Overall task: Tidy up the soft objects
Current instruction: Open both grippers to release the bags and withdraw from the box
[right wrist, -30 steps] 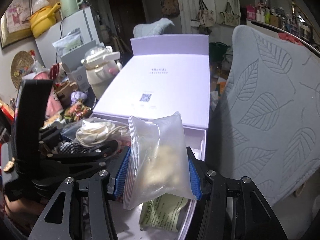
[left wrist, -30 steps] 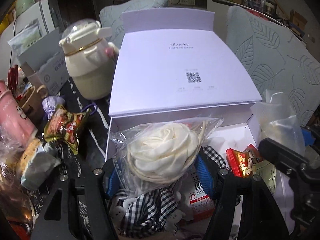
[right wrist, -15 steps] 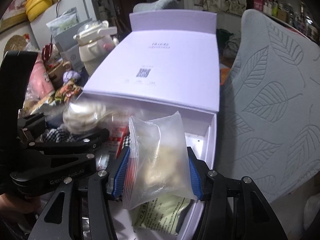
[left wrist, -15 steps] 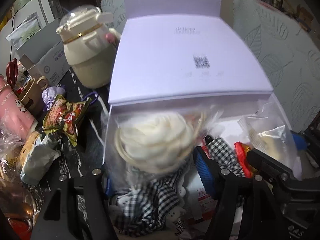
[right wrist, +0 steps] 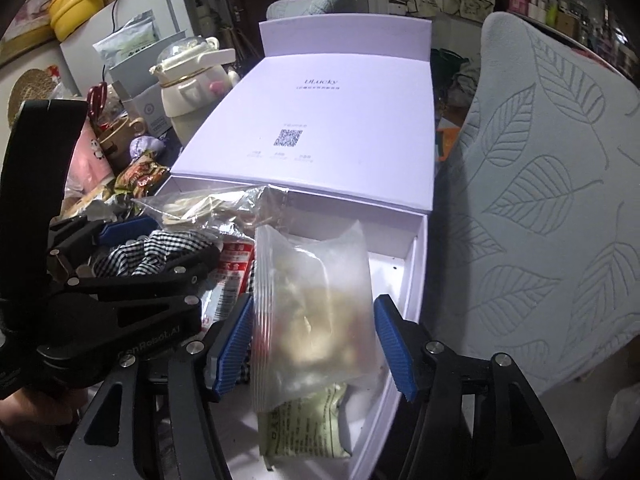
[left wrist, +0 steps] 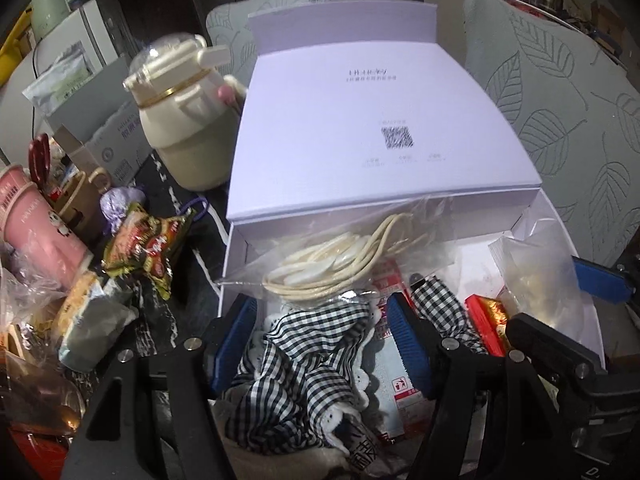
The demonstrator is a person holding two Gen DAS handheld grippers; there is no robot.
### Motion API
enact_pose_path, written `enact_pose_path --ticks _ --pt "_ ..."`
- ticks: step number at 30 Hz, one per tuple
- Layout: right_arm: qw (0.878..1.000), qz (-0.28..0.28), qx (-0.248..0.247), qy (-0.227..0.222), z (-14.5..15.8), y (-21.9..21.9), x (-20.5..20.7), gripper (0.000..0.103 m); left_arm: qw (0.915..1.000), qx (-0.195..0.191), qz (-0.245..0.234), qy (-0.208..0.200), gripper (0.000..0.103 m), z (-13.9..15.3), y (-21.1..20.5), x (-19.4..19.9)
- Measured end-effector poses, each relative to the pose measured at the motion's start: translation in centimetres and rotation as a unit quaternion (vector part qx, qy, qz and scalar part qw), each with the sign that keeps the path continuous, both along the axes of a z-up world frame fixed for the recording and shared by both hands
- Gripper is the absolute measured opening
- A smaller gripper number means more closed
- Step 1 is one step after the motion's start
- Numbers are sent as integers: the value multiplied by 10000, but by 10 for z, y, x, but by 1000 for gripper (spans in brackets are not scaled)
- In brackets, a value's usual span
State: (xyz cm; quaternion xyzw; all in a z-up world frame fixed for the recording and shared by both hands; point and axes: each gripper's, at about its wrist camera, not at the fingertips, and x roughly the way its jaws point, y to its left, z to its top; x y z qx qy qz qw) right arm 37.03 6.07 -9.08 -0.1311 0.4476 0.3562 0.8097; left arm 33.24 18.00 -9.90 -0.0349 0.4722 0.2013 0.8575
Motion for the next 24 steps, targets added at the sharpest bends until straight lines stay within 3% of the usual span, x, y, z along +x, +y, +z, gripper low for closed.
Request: enact_pose_path --ticks 2,11,13,24 --pt "10000 -47 -18 -47 4 -3 0 70 10000 64 11 -48 67 5 -3 -2" --pt "9995 -94 -155 -277 13 -5 -8 70 9997 99 91 -219 69 22 -9 -12" --pt "9995 -93 -133 -256 15 -6 -10 70 9997 107 90 -225 73 24 -10 -14" --pt "9985 -122 83 -518 47 -17 -26 70 9983 133 139 -541 73 59 -17 -31"
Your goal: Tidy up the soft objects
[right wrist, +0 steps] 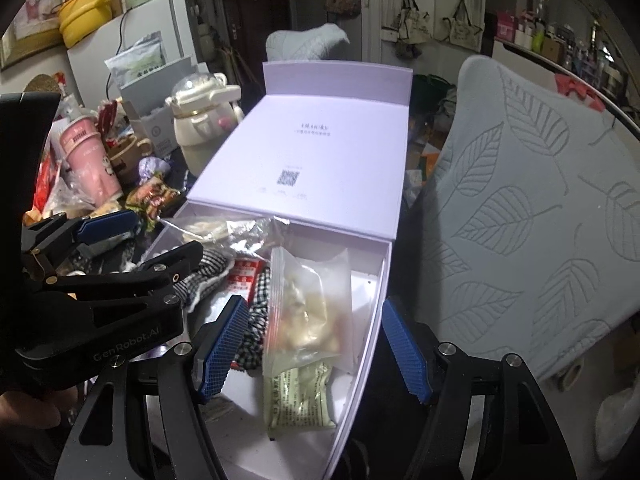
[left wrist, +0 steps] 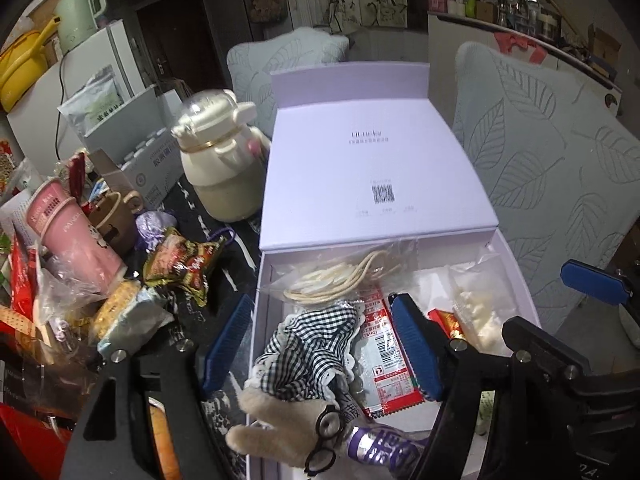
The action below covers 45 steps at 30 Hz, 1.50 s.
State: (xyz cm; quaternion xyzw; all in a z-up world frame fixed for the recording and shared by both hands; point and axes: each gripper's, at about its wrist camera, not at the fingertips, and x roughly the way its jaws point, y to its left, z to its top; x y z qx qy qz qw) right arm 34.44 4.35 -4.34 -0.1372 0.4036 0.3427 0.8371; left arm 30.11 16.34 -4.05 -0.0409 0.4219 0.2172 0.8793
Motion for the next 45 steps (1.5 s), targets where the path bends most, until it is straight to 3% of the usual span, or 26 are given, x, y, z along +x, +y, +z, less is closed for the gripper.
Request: enact_pose_path --ticks 16,24,27,32,45 --pt "9948 -140 555 -842 81 -35 -44 70 9951 204 -225 -937 73 90 -31 -55" --pt "9861 -134 854 -1421 127 -64 -86 78 9873 340 -379 -1505 73 133 -56 -98" --pt "9824 -148 938 -1608 140 -73 -102 79 9834 428 -432 -1710 84 147 -67 -117" --pt "9759 -195 1072 -1889 159 -89 -128 86 9774 655 -436 -1961 97 162 -82 -147" --pt "9665 -362 1250 -2212 171 -129 -189 94 9687 786 -498 -2303 98 177 -114 -221"
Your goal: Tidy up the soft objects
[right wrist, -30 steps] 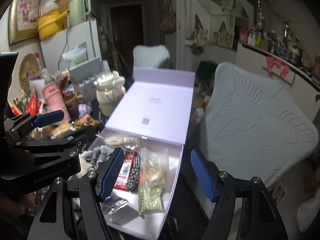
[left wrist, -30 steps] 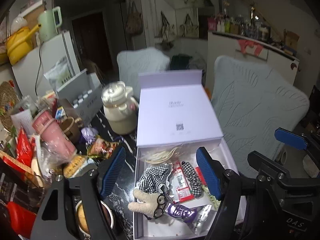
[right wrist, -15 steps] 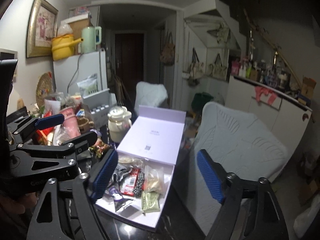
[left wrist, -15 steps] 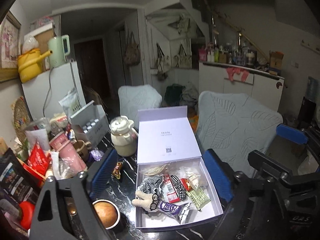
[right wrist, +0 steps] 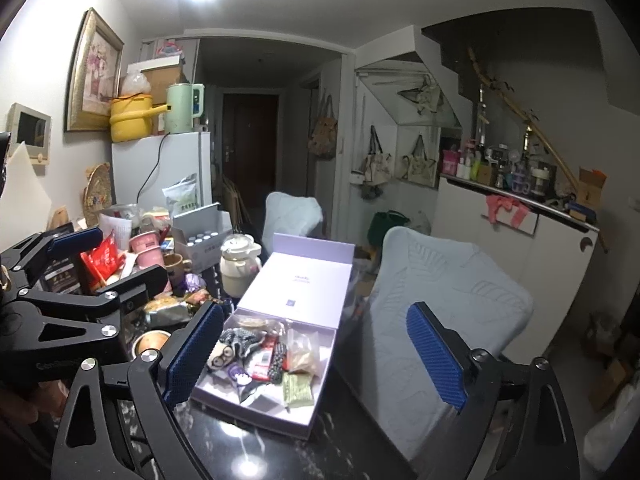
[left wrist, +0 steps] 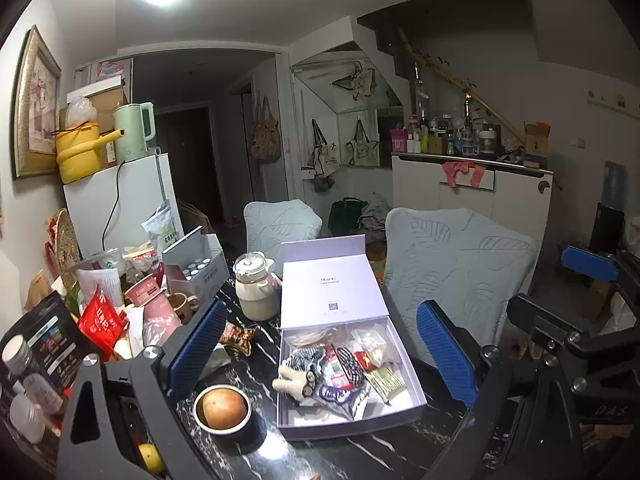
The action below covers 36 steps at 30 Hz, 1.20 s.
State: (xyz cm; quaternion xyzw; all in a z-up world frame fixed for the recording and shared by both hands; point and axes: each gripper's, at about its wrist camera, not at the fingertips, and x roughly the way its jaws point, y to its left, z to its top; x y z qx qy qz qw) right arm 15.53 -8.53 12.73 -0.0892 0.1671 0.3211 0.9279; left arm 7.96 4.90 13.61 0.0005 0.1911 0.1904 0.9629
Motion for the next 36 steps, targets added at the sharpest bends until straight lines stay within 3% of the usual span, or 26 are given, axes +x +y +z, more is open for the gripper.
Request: enact_pose_path --ticks 16,36 --pt "9994 -245 -69 247 -37 -34 -56 94 9986 -274 -303 338 98 -44 -28 -47" --pt "9956 -428 -110 829 -85 -42 -64 94 9938 -529 -469 857 98 -96 -26 -46"
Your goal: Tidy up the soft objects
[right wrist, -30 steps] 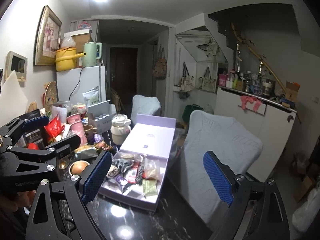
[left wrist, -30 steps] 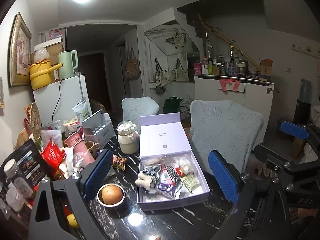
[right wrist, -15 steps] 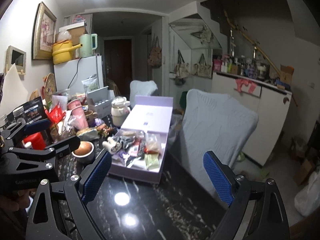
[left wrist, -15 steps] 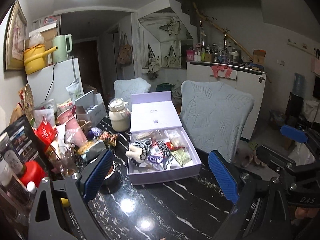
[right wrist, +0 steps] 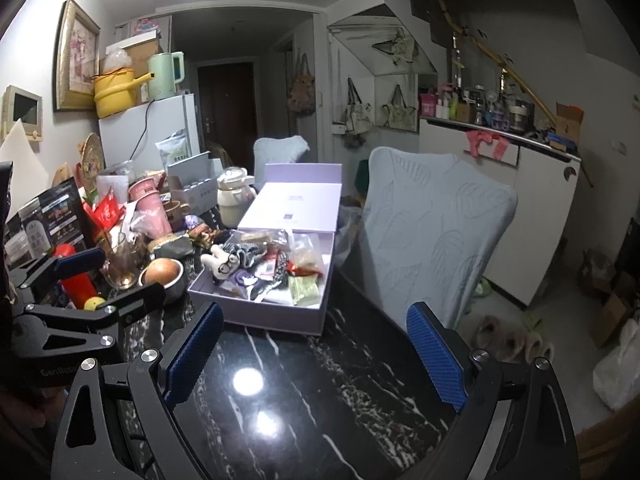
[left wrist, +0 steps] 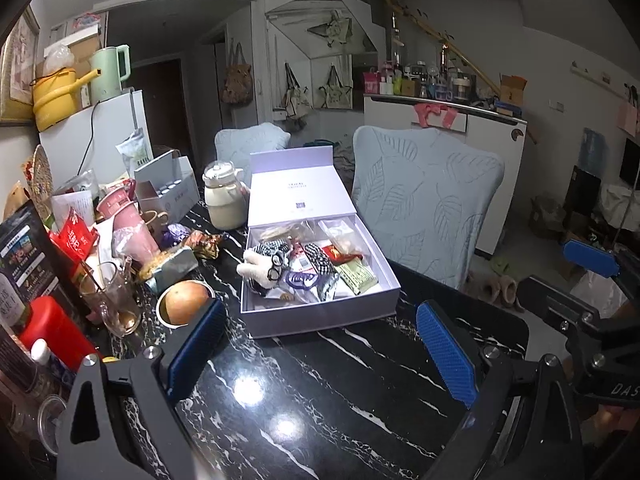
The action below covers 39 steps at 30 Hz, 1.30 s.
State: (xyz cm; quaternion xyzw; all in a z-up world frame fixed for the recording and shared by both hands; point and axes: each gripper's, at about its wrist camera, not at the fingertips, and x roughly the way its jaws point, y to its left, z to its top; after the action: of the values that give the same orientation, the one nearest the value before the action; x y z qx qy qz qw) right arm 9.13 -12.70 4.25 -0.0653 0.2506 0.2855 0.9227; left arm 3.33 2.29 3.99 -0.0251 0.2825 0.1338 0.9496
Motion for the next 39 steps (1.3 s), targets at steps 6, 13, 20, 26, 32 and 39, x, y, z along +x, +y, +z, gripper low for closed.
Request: enact_pose_path --ticks 6,13,20,26,32,39 --pt "10000 -39 -52 36 -4 1 0 94 10000 -84 -10 49 98 -5 4 2" --pt "9999 -81 -75 86 -7 2 2 94 9999 -86 -82 101 98 -9 3 6" --pt "9998 -166 -107 80 -8 3 1 94 9997 -174 -137 97 98 -10 5 5" --pt "9997 -210 -107 81 -9 2 1 94 9994 -264 -181 93 98 -9 5 4" --pt "9994 -310 -97 75 -10 1 -2 94 9995 -204 -208 135 98 -11 3 4" --pt "9990 -434 -85 48 -10 -3 -7 94 9992 -218 -278 166 98 -11 -2 2"
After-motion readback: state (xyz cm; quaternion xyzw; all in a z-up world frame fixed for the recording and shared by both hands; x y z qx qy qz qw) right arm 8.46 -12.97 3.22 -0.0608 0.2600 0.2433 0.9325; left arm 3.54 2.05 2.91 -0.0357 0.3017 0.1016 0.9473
